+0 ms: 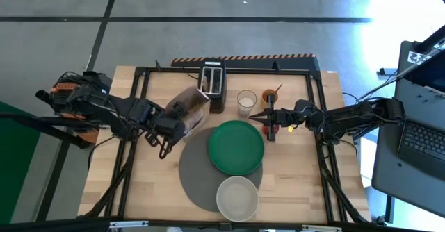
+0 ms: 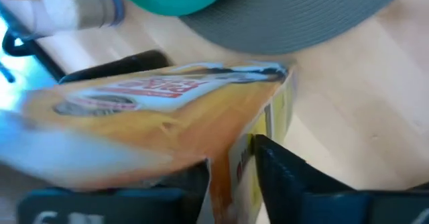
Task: Arrange a breakfast setting
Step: Pour the cereal into the white bowl
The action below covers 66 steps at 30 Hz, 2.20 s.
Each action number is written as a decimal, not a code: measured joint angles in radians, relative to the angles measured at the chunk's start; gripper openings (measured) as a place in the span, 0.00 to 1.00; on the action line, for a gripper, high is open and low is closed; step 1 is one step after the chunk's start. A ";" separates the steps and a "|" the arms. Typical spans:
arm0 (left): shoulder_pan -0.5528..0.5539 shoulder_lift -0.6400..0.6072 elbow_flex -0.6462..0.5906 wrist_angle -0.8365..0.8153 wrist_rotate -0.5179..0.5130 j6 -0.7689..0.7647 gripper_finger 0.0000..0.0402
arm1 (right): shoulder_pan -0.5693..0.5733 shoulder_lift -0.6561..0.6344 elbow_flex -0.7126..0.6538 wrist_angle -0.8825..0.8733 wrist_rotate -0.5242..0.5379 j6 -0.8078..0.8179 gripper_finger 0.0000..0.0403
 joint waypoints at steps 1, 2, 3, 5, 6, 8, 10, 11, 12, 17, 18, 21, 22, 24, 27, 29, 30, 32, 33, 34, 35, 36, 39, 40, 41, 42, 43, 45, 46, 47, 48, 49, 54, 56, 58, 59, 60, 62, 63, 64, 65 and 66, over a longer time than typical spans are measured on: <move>0.000 0.000 0.000 0.000 -0.010 0.000 0.25 | 0.000 0.000 0.000 0.000 0.000 0.000 0.00; 0.000 0.000 0.000 0.000 -0.015 -0.004 0.27 | 0.000 0.000 0.000 0.000 0.000 0.000 0.00; 0.000 0.000 0.000 0.000 -0.017 -0.019 0.30 | 0.000 0.000 0.000 0.000 0.000 0.000 0.00; 0.000 0.000 0.000 -0.001 -0.017 -0.030 0.34 | 0.000 0.000 0.000 -0.001 0.000 0.000 0.00; 0.000 0.000 0.000 -0.003 -0.019 -0.032 0.36 | 0.000 0.000 0.000 -0.001 0.000 -0.001 0.00; 0.000 0.000 0.000 -0.003 -0.027 -0.032 0.39 | 0.000 0.000 0.000 -0.006 0.000 -0.002 0.00; 0.000 0.000 0.003 -0.022 -0.045 -0.035 0.41 | 0.000 0.000 0.000 -0.007 0.000 -0.002 0.00; 0.000 0.000 0.008 -0.039 -0.054 -0.039 0.42 | 0.000 0.000 0.000 -0.007 0.000 -0.002 0.00; 0.000 0.000 0.017 -0.053 -0.064 -0.045 0.43 | 0.000 0.000 0.000 -0.007 0.000 -0.002 0.00; -0.006 -0.001 0.091 -0.083 -0.079 -0.068 0.45 | 0.000 0.000 0.000 -0.007 0.000 -0.002 0.00; -0.011 -0.001 0.112 -0.084 -0.078 -0.075 0.45 | 0.000 0.000 0.000 -0.007 0.000 -0.002 0.00; -0.031 -0.002 0.178 -0.091 -0.066 -0.077 0.45 | 0.000 0.000 0.000 -0.006 0.000 -0.002 0.00; -0.040 -0.002 0.199 -0.093 -0.065 -0.079 0.45 | 0.000 0.000 0.000 -0.007 0.000 -0.002 0.00; -0.056 -0.001 0.243 -0.110 -0.065 -0.092 0.45 | 0.000 0.000 0.000 -0.006 0.000 -0.002 0.00; -0.080 -0.002 0.311 -0.133 -0.065 -0.136 0.45 | 0.000 0.000 0.000 -0.007 0.000 -0.003 0.00; -0.095 -0.002 0.356 -0.134 -0.064 -0.188 0.45 | 0.000 0.000 0.000 -0.009 0.000 -0.003 0.00; -0.100 -0.002 0.380 -0.130 -0.064 -0.219 0.45 | 0.000 0.000 0.000 -0.012 0.000 -0.003 0.00; -0.102 -0.001 0.435 -0.126 -0.061 -0.276 0.45 | 0.000 0.000 0.000 -0.014 0.000 -0.003 0.00; -0.100 -0.002 0.459 -0.111 -0.061 -0.292 0.45 | 0.000 0.000 0.000 -0.013 0.000 -0.003 0.00; -0.094 -0.004 0.480 -0.083 -0.052 -0.300 0.45 | 0.000 0.000 0.000 -0.013 0.002 -0.003 0.00; -0.085 -0.007 0.496 -0.041 -0.025 -0.297 0.45 | 0.000 0.000 0.000 -0.013 0.009 -0.003 0.00; -0.073 -0.012 0.503 0.013 0.027 -0.280 0.45 | 0.000 0.000 0.000 -0.013 0.016 -0.003 0.00; -0.019 -0.027 0.502 0.214 0.258 -0.192 0.45 | 0.000 0.000 0.000 -0.010 0.029 -0.003 0.00; 0.002 -0.028 0.501 0.272 0.325 -0.154 0.45 | 0.000 0.000 0.000 -0.006 0.029 -0.003 0.00; 0.023 -0.028 0.500 0.320 0.377 -0.112 0.45 | 0.000 0.000 0.000 0.000 0.029 -0.003 0.00; 0.044 -0.027 0.499 0.357 0.414 -0.063 0.45 | 0.000 0.000 0.000 0.006 0.028 -0.003 0.00; 0.067 -0.026 0.499 0.395 0.440 -0.017 0.45 | 0.000 0.000 0.000 0.009 0.027 -0.003 0.00; 0.128 -0.020 0.499 0.473 0.493 0.050 0.45 | 0.000 0.000 0.000 0.009 0.027 -0.003 0.00; 0.172 -0.018 0.499 0.505 0.528 0.078 0.45 | 0.000 0.000 0.000 0.008 0.027 -0.002 0.00; 0.219 -0.017 0.499 0.526 0.559 0.099 0.45 | 0.000 0.000 0.000 0.008 0.027 -0.002 0.00; 0.268 -0.016 0.498 0.543 0.577 0.110 0.45 | 0.000 0.000 0.000 0.008 0.026 -0.001 0.00; 0.326 -0.018 0.498 0.558 0.583 0.112 0.45 | 0.000 0.000 0.000 0.008 0.023 0.001 0.00; 0.616 -0.074 0.497 0.520 0.633 0.007 0.45 | 0.001 0.000 0.000 0.006 -0.010 0.005 0.00; 0.699 -0.120 0.497 0.464 0.672 -0.048 0.45 | 0.000 0.000 0.000 0.006 -0.022 0.008 0.00; 0.745 -0.180 0.494 0.402 0.695 -0.101 0.44 | 0.001 0.000 0.000 0.006 -0.027 0.009 0.00; 0.755 -0.218 0.480 0.381 0.693 -0.123 0.43 | 0.001 0.000 0.000 0.006 -0.028 0.009 0.00; 0.760 -0.261 0.451 0.376 0.680 -0.145 0.42 | 0.000 0.000 0.000 0.006 -0.033 0.009 0.00; 0.755 -0.373 0.357 0.385 0.613 -0.196 0.40 | 0.000 0.000 0.000 0.006 -0.035 0.009 0.00; 0.749 -0.432 0.292 0.404 0.571 -0.220 0.39 | 0.001 0.000 0.000 0.006 -0.035 0.010 0.00; 0.744 -0.496 0.222 0.432 0.525 -0.259 0.38 | 0.001 0.000 0.000 0.006 -0.035 0.020 0.00; 0.737 -0.562 0.145 0.462 0.480 -0.310 0.37 | 0.001 0.000 0.000 0.006 -0.035 0.030 0.00; 0.734 -0.631 0.061 0.496 0.450 -0.362 0.36 | 0.001 0.000 0.000 0.006 -0.035 0.042 0.00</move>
